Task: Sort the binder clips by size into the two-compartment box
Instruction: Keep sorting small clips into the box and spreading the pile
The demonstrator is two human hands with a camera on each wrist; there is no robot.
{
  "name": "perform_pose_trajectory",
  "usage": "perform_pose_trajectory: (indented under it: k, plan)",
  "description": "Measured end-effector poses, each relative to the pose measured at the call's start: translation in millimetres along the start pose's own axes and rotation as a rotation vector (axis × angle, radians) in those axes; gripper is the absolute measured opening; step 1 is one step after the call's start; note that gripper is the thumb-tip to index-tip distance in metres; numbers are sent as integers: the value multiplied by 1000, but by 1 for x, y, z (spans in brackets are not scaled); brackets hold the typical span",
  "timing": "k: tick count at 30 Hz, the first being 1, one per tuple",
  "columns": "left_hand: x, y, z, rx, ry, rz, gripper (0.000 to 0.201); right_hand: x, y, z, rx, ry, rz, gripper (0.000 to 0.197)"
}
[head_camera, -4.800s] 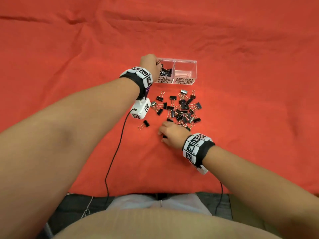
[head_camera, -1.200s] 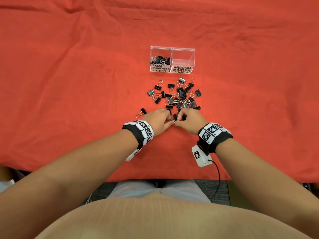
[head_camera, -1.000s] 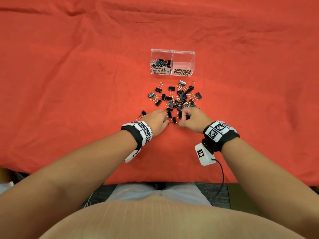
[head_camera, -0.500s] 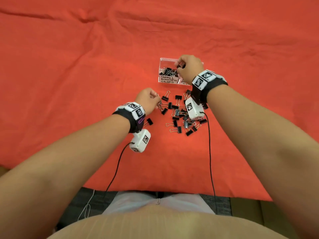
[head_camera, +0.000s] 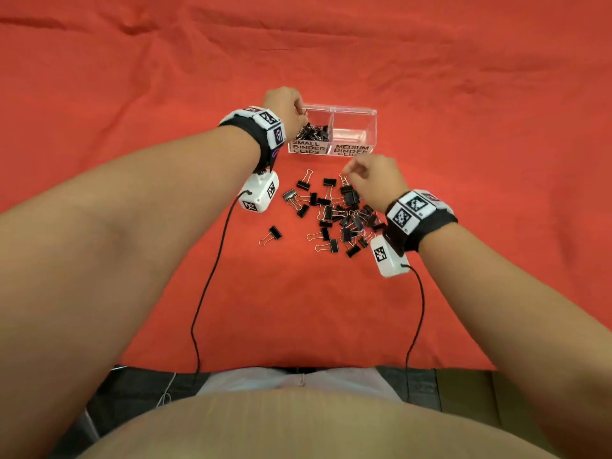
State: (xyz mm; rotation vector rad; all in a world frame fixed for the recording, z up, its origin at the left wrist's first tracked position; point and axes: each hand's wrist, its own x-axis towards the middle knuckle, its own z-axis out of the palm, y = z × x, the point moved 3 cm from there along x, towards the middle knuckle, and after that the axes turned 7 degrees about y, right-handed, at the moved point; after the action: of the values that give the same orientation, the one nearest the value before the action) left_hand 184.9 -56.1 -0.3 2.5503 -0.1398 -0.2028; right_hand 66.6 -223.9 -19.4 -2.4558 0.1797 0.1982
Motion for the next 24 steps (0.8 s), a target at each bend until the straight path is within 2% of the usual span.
perform_pose_trajectory:
  k: [4, 8, 11, 15, 19, 24]
  plan:
    - [2, 10, 10, 96, -59, 99, 18, -41, 39, 16, -83, -65, 68, 13]
    - [-15, 13, 15, 134, -22, 180, 31, -67, 55, 37, -40, -66, 119, 7]
    - [-48, 13, 28, 127, -9, 236, 23, -83, 52, 50, 15, -74, 103, 6]
    - [-105, 1, 63, 158, -172, 318, 12, -89, 51, 49, 53, -87, 82, 8]
    - [-137, -17, 85, 156, -262, 304, 27, -73, 60, 31, 72, 31, 153, 12]
    - [-146, -30, 82, 181, -262, 245, 48, -53, 50, 30, -2, 7, 77, 21]
